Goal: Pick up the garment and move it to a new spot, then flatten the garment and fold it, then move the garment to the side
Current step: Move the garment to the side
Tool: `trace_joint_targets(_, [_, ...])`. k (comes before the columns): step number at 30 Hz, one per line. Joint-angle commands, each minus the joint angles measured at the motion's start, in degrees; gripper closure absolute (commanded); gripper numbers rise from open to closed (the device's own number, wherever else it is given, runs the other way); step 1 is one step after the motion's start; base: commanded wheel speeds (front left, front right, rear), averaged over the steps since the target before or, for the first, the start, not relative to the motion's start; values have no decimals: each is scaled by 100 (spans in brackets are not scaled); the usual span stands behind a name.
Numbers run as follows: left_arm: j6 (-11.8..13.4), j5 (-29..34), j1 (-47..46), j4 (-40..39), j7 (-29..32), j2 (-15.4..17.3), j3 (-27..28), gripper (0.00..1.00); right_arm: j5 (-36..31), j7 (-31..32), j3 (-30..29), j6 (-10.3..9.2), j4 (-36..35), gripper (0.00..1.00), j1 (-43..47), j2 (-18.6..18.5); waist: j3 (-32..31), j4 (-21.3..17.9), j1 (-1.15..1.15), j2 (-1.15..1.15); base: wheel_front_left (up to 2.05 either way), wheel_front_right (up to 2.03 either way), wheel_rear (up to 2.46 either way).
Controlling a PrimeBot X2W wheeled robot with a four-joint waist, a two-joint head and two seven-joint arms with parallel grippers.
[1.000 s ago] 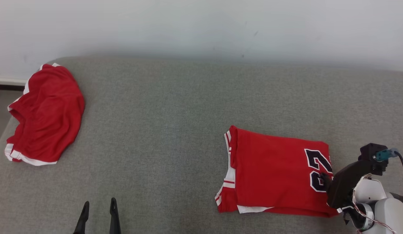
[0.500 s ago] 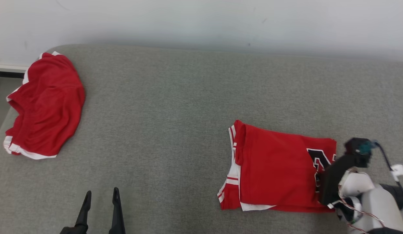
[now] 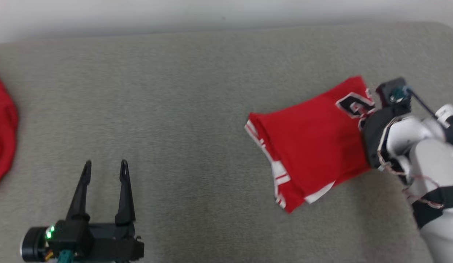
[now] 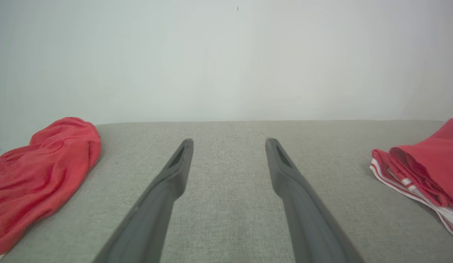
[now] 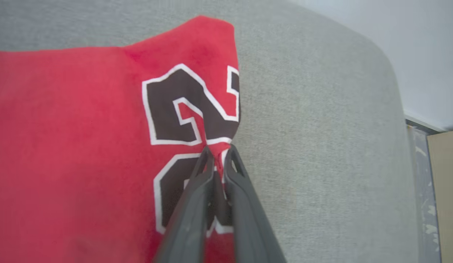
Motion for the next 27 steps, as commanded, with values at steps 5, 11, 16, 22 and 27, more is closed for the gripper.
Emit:
trace_joint_targets(5, [-145, 238, -409, -219, -16, 199, -43, 0, -351, -479, 656, -12, 361, 100, -734, -666, 1129, -1205, -1, -1, 0, 0, 0])
trace_joint_targets(11, [-230, 409, -624, -496, -15, 408, -147, 0, -619, -1125, 580, -12, 989, 100, -1384, -994, 1602, -1570, -1, -1, 0, 0, 0])
trace_joint_targets(16, [-233, 547, -676, -766, -10, 630, -113, 0, -822, -1901, 275, -13, 1512, 100, -1786, -1096, 1879, -1748, -1, -1, 0, 0, 0])
trace_joint_targets(22, [-244, 553, -611, -1034, 95, 760, -118, 0, -1041, -2723, -66, -12, 2118, 100, -2102, -1253, 1967, -1796, -1, -1, 0, 0, 0])
trace_joint_targets(27, [-233, 526, -506, -1144, 214, 814, -119, 0, -1145, -3525, -39, -12, 2490, 100, -2265, -1205, 2020, -1828, -1, -1, 0, 0, 0])
